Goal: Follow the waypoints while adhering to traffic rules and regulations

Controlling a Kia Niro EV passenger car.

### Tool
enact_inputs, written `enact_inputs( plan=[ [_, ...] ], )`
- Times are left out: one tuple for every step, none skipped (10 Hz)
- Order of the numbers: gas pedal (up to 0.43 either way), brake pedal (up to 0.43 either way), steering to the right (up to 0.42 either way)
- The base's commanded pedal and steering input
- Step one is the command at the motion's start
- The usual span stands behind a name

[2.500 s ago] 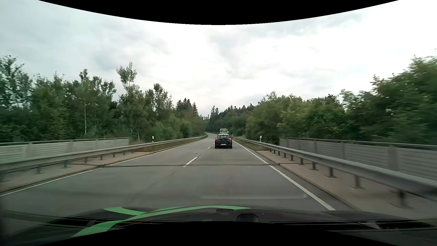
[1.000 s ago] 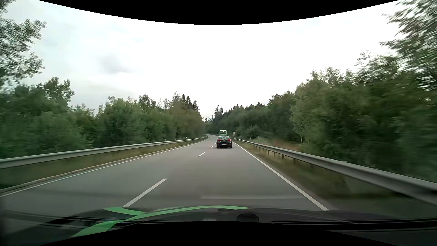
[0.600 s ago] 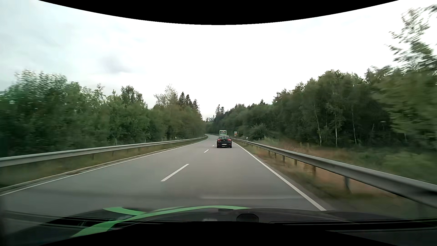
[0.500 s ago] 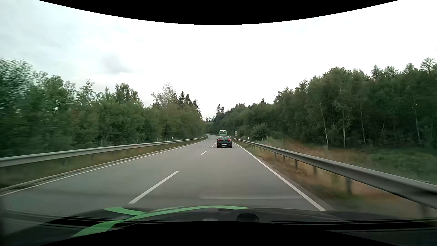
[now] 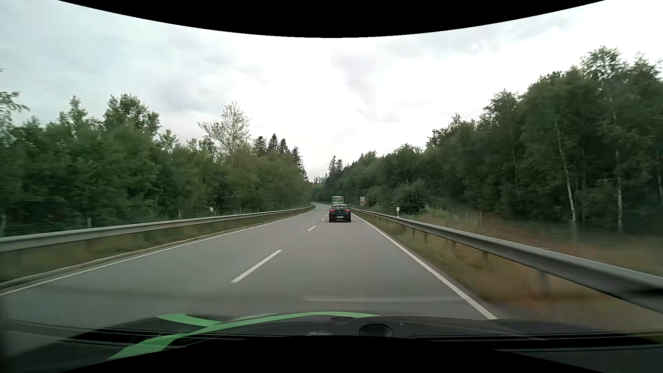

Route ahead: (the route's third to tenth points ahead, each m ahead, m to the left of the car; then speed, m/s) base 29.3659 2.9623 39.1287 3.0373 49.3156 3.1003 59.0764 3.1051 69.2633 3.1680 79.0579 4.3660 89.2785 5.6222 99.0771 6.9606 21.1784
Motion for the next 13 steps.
enact_inputs(
  plan=[
    [0.390, 0.000, -0.005],
    [0.390, 0.000, -0.005],
    [0.370, 0.000, -0.006],
    [0.311, 0.000, -0.005],
    [0.280, 0.000, -0.005],
    [0.280, 0.000, -0.005],
    [0.280, 0.000, -0.006],
    [0.280, 0.000, -0.005],
    [0.280, 0.000, -0.005],
    [0.280, 0.000, -0.005],
    [0.287, 0.000, -0.005],
    [0.311, 0.000, -0.005],
    [0.311, 0.000, -0.005]
  ],
)
